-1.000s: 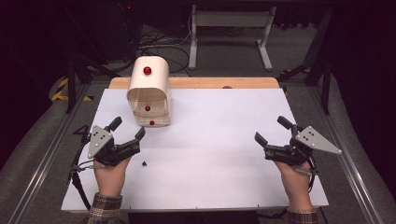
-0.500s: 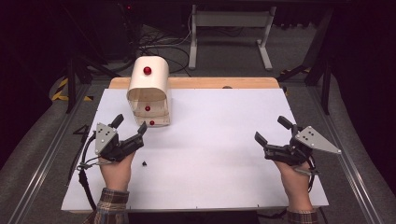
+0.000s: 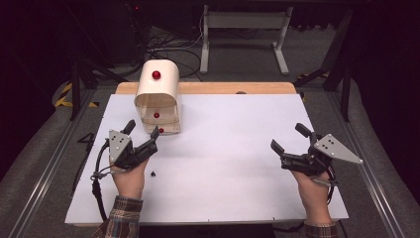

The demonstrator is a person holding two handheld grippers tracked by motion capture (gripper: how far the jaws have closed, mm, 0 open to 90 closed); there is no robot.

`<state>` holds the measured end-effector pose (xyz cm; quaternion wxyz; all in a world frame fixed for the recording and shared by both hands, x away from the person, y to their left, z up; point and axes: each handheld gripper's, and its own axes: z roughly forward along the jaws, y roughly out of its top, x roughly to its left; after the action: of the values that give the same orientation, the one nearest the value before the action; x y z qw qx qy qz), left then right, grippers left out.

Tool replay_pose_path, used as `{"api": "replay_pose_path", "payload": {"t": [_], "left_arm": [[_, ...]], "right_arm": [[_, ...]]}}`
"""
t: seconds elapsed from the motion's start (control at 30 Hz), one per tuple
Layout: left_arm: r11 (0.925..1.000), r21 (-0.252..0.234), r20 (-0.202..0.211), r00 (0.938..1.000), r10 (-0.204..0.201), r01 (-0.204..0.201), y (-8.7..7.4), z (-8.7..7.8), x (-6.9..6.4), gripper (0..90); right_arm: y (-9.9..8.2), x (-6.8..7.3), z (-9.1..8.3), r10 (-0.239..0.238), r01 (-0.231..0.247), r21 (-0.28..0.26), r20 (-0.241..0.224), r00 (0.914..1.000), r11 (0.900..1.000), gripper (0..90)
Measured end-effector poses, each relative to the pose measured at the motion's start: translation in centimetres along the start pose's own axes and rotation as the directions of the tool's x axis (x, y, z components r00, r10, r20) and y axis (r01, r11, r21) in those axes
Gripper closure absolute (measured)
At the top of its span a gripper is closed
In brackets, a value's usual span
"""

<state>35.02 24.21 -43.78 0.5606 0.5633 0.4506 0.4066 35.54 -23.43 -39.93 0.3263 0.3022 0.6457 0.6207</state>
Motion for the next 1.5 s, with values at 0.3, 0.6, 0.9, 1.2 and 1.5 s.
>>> {"api": "replay_pose_path", "payload": {"t": [0.3, 0.6, 0.9, 1.2, 1.5], "left_arm": [[0.9998, -0.014, -0.038, 0.9992, 0.01, -0.011, -0.2, 0.5, -0.4, 22.4], [0.9996, -0.026, -0.067, 0.9977, 0.013, -0.014, -0.5, 1.0, -0.9, 26.2], [0.9999, -0.015, -0.072, 0.9974, 0.001, -0.002, -0.7, 1.5, -1.1, 26.1], [1.0, -0.005, -0.088, 0.9962, -0.003, 0.003, -0.9, 2.2, -1.2, 25.4], [0.9999, 0.008, -0.117, 0.9931, -0.01, 0.011, -1.1, 2.9, -1.3, 26.1]], "right_arm": [[0.0, 0.1, 0.1, 0.001, 0.0, 0.003, -0.004, 1.0, 1.0, 2.6], [0.0, 0.1, 0.0, -0.002, 0.002, 0.001, -0.003, 1.0, 1.0, 2.7], [0.1, 0.1, 0.1, 0.0, 0.0, 0.001, -0.007, 1.0, 1.0, 2.7], [0.1, 0.1, 0.0, 0.001, -0.001, 0.0, -0.004, 1.0, 1.0, 2.7], [0.2, 0.1, -0.1, 0.004, -0.004, -0.002, -0.003, 1.0, 1.0, 2.8]]}}
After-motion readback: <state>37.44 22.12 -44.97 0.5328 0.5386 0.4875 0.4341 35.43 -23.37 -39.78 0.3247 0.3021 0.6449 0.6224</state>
